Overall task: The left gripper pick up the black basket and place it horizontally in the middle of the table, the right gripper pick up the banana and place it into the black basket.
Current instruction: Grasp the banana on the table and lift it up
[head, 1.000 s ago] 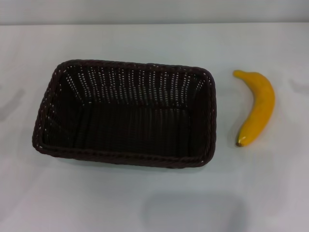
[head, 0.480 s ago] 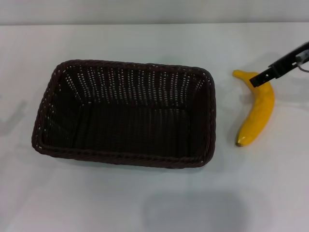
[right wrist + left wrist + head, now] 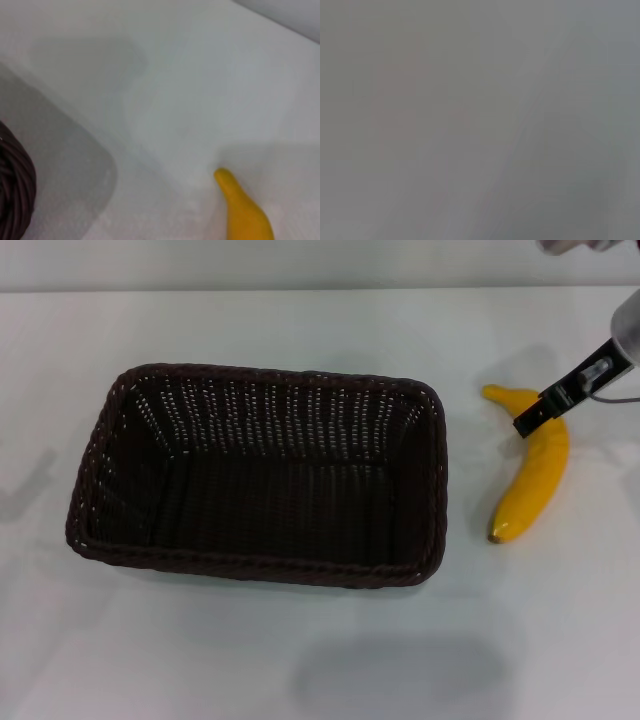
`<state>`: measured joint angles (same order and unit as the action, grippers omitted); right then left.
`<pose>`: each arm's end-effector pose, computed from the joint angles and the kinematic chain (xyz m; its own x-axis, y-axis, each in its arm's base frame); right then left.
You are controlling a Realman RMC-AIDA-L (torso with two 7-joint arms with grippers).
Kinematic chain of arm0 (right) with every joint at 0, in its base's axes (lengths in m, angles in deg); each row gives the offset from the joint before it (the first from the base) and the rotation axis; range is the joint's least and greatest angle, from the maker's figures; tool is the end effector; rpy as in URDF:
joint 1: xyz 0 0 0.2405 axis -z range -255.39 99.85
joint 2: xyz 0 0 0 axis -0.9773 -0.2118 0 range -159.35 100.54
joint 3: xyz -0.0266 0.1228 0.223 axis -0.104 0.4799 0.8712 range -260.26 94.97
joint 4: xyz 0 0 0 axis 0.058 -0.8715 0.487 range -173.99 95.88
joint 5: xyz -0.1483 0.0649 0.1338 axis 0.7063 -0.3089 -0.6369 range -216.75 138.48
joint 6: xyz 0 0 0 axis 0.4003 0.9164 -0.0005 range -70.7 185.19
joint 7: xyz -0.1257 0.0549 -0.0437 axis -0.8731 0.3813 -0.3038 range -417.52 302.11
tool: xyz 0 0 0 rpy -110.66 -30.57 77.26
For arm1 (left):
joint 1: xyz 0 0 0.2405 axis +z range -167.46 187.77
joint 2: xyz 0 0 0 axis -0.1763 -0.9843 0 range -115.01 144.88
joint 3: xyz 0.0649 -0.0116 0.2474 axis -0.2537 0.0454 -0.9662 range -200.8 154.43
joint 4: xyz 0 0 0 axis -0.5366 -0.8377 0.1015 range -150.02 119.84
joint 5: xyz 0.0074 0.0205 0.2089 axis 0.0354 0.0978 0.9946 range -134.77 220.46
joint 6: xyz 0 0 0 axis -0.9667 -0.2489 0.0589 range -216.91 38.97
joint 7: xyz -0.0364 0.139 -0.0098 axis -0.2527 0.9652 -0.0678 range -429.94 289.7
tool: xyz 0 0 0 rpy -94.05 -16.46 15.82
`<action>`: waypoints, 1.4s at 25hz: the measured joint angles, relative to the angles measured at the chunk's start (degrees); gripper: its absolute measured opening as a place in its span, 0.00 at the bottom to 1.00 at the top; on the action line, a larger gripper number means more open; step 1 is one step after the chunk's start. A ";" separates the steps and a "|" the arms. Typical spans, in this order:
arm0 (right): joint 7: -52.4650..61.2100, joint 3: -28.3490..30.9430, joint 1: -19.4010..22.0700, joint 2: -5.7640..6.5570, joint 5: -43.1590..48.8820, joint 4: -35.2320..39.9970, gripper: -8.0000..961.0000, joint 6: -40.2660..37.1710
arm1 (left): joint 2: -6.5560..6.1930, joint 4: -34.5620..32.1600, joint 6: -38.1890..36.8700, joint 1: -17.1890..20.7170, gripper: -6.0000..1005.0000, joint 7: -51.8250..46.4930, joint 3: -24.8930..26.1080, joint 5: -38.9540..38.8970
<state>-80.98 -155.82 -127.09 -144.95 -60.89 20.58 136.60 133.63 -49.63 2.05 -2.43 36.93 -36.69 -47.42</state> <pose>0.1732 0.4270 0.0203 0.6355 -0.7653 0.1026 -0.5569 -0.5463 -0.6256 -0.3667 0.2536 0.1069 0.4162 0.0462 0.9081 0.8440 -0.3913 -0.3669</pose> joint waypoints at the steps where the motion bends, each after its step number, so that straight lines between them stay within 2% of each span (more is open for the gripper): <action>1: 0.61 -0.52 -0.41 0.03 0.06 -0.67 0.91 -0.26 | 0.00 0.01 -0.04 -0.03 0.89 0.20 0.00 0.04; 8: 2.46 -2.07 -2.18 0.03 1.68 -4.68 0.91 -0.98 | -0.07 1.33 -0.18 -0.27 0.89 2.41 -0.16 0.05; 15: 6.05 -7.44 -3.76 0.09 4.63 -7.61 0.91 -2.25 | -0.07 2.43 -0.18 -0.43 0.89 3.00 -0.21 -0.01; 24: 5.39 -7.67 -4.84 0.03 4.67 -11.70 0.91 -1.34 | -0.32 2.63 -0.12 -0.51 0.89 3.03 -0.16 0.19; 30: 4.24 -7.38 -4.88 0.12 0.96 -11.98 0.91 -0.43 | -0.31 2.37 0.06 -0.34 0.89 3.05 -0.03 0.18; 35: 3.83 -7.16 -4.78 0.20 0.61 -11.10 0.83 0.16 | -0.36 2.30 0.20 -0.17 0.89 3.07 0.05 0.00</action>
<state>-77.15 -162.98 -131.88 -144.74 -60.27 9.48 136.77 133.27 -47.33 2.24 -2.60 40.01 -36.65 -47.42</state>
